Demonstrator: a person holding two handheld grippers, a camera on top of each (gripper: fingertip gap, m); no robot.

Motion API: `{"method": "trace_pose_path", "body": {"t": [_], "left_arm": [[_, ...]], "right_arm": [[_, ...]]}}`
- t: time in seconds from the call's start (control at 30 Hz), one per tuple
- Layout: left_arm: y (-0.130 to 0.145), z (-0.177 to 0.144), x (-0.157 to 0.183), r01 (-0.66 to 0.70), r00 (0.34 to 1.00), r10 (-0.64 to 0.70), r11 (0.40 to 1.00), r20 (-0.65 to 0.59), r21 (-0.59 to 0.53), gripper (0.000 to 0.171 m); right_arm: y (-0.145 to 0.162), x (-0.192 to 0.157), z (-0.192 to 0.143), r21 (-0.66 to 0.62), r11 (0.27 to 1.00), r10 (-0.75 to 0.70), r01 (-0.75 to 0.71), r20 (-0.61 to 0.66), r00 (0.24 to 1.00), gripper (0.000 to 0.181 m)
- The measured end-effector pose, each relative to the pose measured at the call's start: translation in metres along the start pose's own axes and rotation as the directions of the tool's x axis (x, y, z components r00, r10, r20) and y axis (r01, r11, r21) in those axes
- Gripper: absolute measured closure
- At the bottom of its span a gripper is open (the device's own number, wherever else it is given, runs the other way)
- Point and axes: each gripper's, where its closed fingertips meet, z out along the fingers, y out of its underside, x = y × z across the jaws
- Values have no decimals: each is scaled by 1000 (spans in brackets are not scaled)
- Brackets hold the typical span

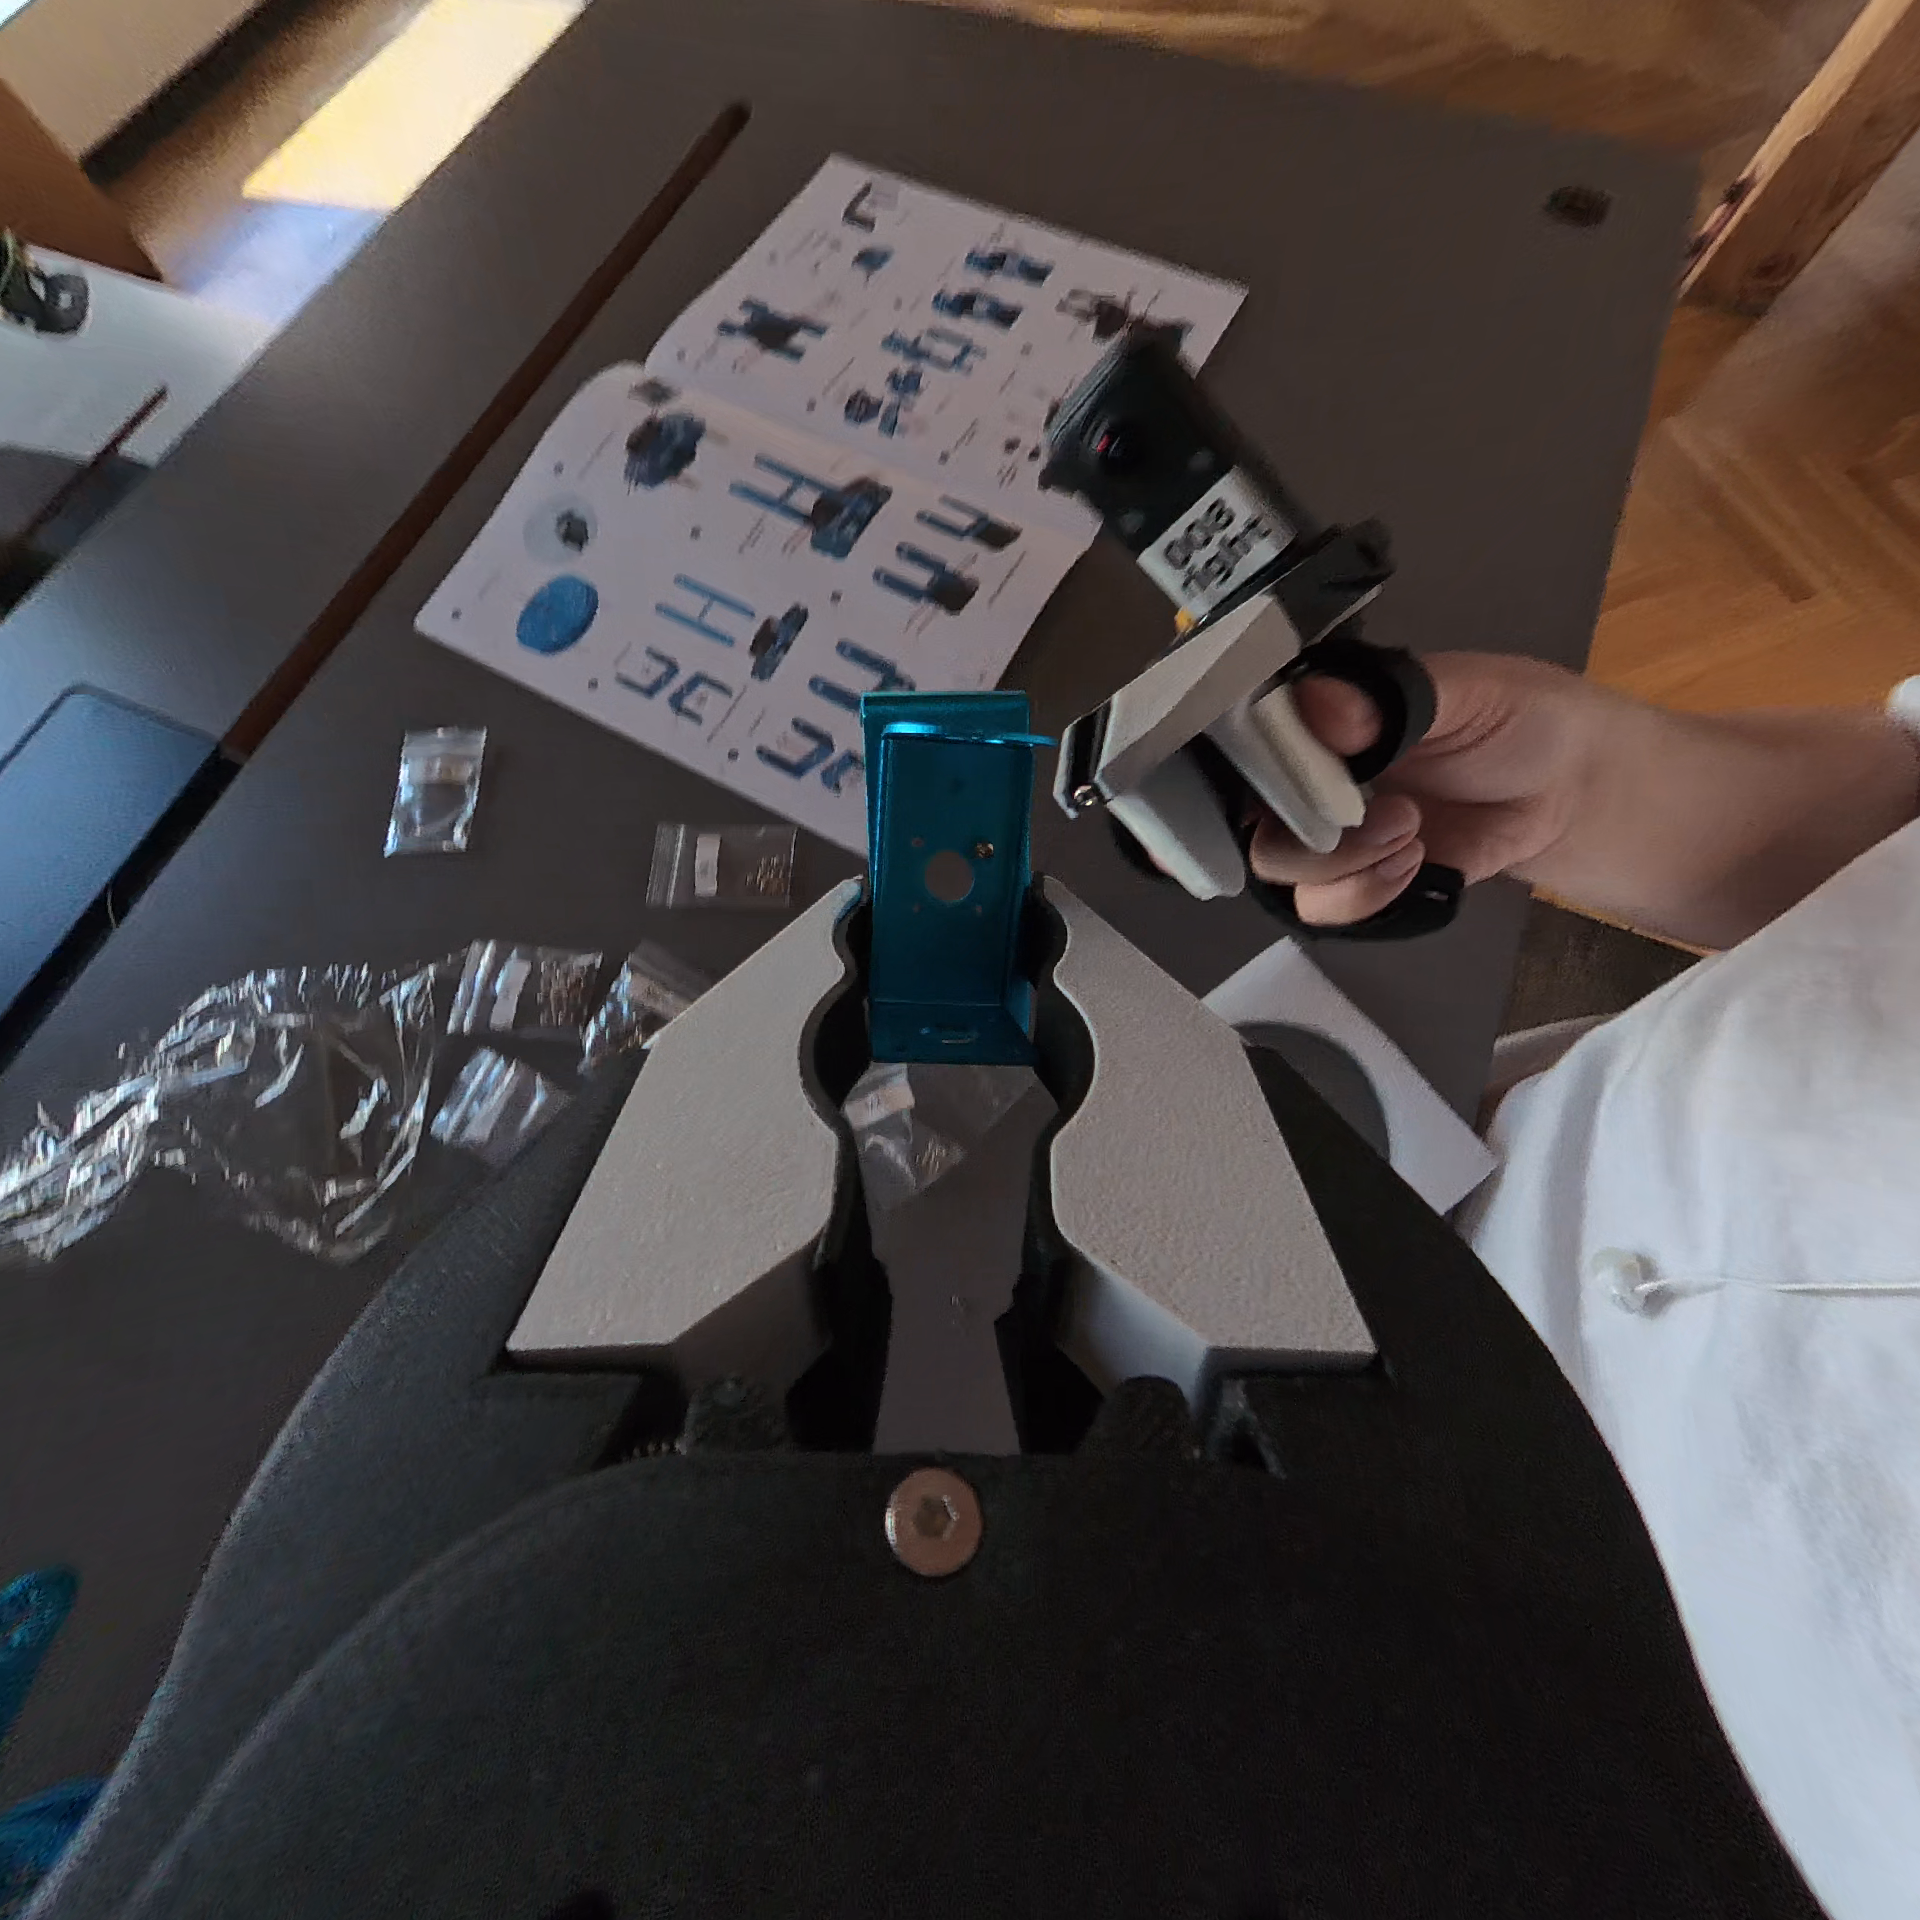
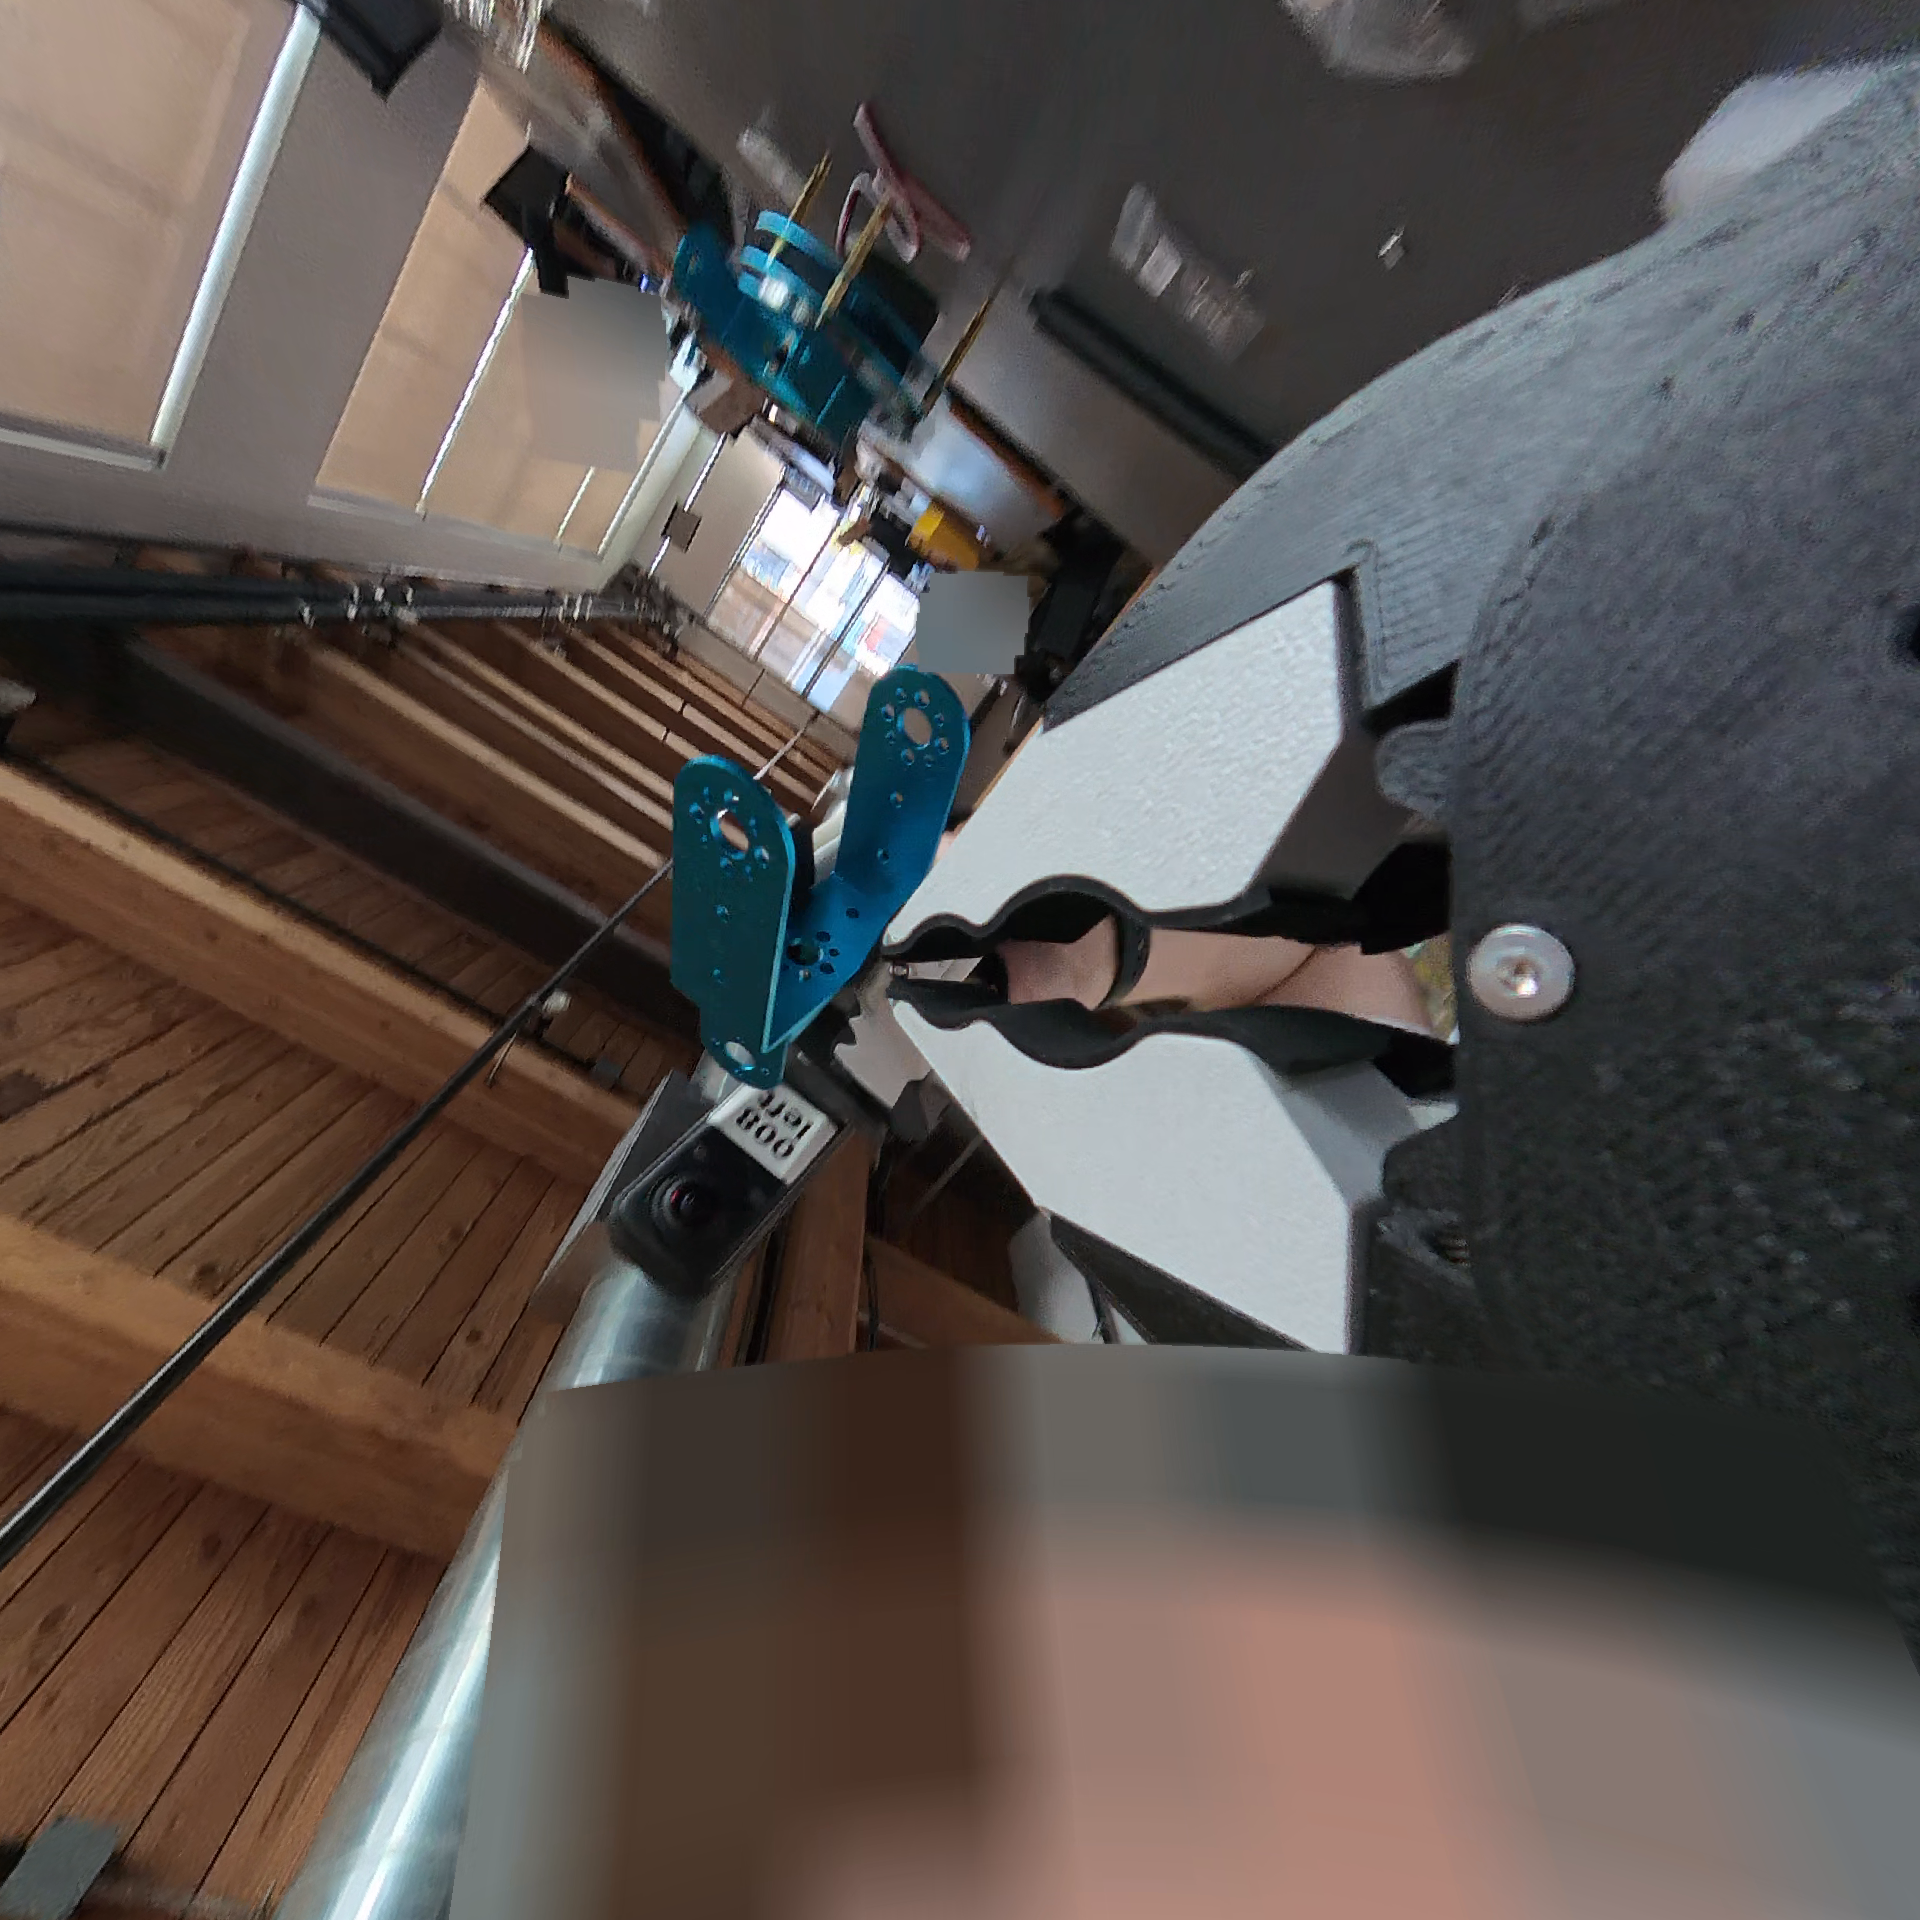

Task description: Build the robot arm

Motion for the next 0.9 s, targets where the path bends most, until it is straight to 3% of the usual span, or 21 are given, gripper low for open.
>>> {"method": "trace_pose_path", "body": {"t": [0.2,0.4,0.53,0.67,0.83,0.9], "left_arm": [[61,20,-4,58,997,-48,979,55,-196,145],[104,41,-1,19,998,2,936,60,-353,145],[118,49,8,-14,1000,20,904,10,-428,145],[116,62,20,-66,998,49,886,-51,-460,145],[101,77,33,-129,991,95,873,-95,-470,145],[95,82,37,-149,988,114,872,-102,-466,145]], "right_arm": [[21,34,-33,-149,978,-183,149,-251,950,180],[49,64,-80,-443,872,-407,207,-424,809,180],[56,79,-122,-674,701,-646,233,-462,608,180],[62,93,-172,-883,462,-827,77,-398,398,179],[65,89,-206,-968,217,-915,-125,-246,319,179],[66,88,-206,-975,171,-924,-141,-208,321,179]]}}
